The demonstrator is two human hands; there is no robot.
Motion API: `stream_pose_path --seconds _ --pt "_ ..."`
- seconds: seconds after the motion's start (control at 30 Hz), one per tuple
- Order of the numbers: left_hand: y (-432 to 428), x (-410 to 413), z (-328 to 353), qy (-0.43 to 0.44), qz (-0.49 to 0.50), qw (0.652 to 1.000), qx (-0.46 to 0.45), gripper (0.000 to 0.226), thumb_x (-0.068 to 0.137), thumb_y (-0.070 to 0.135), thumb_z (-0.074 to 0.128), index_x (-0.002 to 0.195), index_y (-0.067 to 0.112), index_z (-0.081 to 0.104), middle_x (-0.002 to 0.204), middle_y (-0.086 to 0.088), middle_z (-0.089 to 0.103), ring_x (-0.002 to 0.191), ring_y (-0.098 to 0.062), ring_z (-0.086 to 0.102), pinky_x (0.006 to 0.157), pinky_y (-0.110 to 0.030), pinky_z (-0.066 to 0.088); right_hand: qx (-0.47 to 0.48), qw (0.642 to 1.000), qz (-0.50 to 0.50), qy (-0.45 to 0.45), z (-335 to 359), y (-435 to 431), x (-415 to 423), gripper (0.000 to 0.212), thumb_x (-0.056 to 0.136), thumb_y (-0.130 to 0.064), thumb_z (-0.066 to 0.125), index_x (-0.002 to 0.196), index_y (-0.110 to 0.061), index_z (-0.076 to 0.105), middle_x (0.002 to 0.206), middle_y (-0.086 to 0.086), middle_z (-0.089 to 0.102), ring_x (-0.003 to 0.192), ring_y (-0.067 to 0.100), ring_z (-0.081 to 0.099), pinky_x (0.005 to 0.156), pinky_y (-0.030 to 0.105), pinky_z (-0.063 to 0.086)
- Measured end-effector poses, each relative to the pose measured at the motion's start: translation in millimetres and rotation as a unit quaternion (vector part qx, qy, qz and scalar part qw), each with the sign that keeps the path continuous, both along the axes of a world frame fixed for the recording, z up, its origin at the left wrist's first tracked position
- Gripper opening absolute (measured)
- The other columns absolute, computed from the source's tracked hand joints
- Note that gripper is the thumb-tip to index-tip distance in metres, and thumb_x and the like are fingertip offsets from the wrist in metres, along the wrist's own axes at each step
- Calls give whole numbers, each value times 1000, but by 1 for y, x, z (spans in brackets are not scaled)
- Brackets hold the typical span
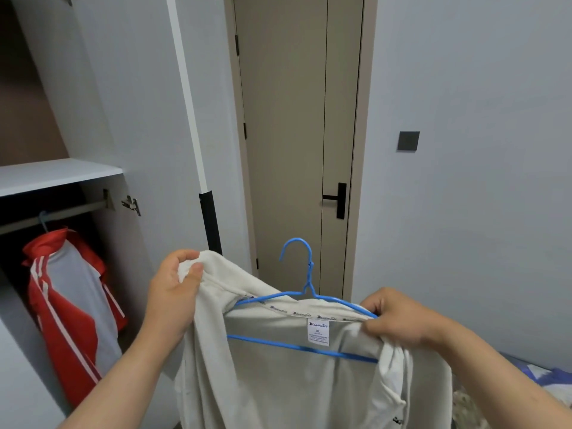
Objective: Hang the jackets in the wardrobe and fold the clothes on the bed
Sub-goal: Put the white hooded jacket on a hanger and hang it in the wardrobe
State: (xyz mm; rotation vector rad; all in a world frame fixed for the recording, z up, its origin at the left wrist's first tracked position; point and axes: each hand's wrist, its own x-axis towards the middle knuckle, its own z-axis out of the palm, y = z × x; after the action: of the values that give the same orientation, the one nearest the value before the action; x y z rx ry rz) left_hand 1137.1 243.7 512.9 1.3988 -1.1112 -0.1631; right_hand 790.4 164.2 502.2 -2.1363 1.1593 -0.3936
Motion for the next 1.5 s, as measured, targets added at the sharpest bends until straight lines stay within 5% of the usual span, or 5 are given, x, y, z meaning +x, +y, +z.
stream_pose_path --seconds 0.27,0.43,0.73,1.03,1.5 --pt "14 -39 8 -185 -206 956 92 48 92 10 64 113 52 55 120 40 57 115 18 49 91 1 33 -58 996 -7 -72 8 1 14 13 71 -10 53 58 -11 52 55 -9 35 53 8 30 49 24 25" --pt "9 -22 17 88 -256 961 62 25 94 3 57 113 20 61 104 -3 75 100 -13 69 90 -22 50 -38 992 -23 -116 8 4 10 14 65 -16 53 59 -5 46 59 -2 35 58 13 31 54 30 23" --pt "-18 24 -27 -396 31 894 208 22 102 39 38 111 38 57 105 18 56 104 -13 52 84 -32 30 3 991 4 -134 5 10 13 21 69 -16 56 65 4 51 63 3 37 61 15 35 58 32 25" --pt "-15 47 -54 -9 -62 979 193 19 102 44 41 105 34 57 103 14 60 96 -5 56 75 -23 42 46 983 -26 -178 16 4 -2 35 65 -16 65 75 17 58 68 7 46 68 21 40 65 36 29" --pt "-26 55 -11 -105 20 975 193 38 103 22 46 67 14 55 73 -5 58 68 -18 52 59 -24 34 -47 997 52 45 38 10 -8 28 81 -17 68 57 -18 52 53 -12 38 51 3 35 51 22 28"
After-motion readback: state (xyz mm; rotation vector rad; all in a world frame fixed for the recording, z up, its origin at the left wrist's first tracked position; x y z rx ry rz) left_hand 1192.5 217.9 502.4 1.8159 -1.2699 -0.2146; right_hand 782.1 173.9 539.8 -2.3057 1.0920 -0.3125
